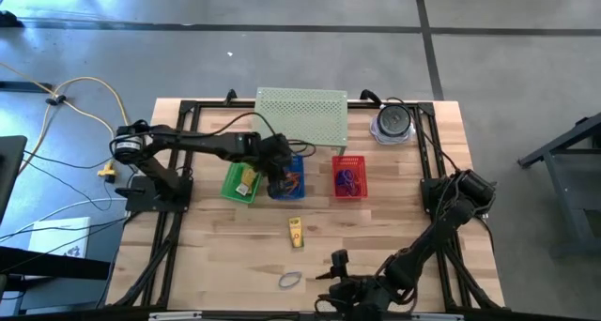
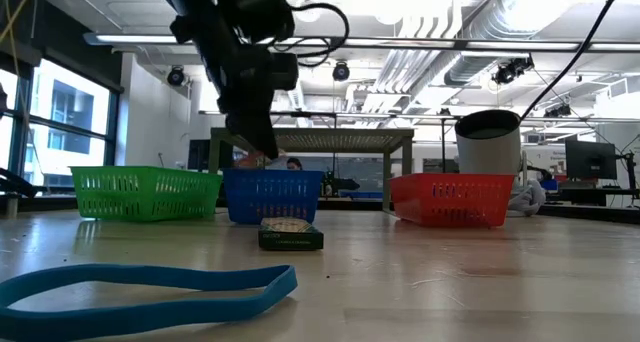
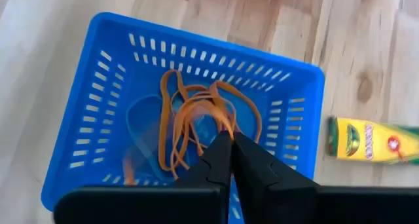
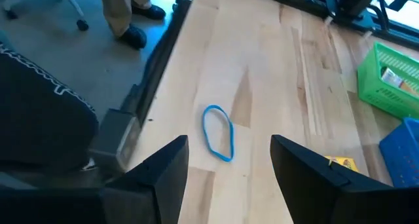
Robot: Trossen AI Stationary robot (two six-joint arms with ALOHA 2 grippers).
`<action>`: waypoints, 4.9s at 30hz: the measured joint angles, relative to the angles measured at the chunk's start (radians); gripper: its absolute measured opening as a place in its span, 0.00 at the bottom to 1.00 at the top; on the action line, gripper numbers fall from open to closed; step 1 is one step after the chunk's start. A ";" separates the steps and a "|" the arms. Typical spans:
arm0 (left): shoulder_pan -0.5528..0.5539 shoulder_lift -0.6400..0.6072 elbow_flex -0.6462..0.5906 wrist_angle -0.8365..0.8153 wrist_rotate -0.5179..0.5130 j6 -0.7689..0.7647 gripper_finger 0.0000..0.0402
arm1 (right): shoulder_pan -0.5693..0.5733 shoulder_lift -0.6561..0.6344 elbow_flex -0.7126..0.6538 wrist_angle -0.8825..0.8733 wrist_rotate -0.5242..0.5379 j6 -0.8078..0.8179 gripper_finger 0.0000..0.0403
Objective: Pick & Place Office Desk Supplies
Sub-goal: Put the orange rubber band into the blue bin, then put the crayon box into the green bin
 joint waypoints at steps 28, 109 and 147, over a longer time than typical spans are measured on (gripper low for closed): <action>-0.386 -0.021 0.001 -0.049 -0.079 0.495 0.30 | -0.075 -0.002 0.000 -0.023 -0.138 0.057 0.51; -0.390 0.330 0.004 0.381 0.033 0.759 0.86 | -0.055 -0.002 0.000 -0.013 -0.151 0.244 0.51; -0.433 0.383 -0.001 0.297 0.071 0.514 0.41 | -0.055 -0.002 0.000 -0.013 -0.154 0.209 0.51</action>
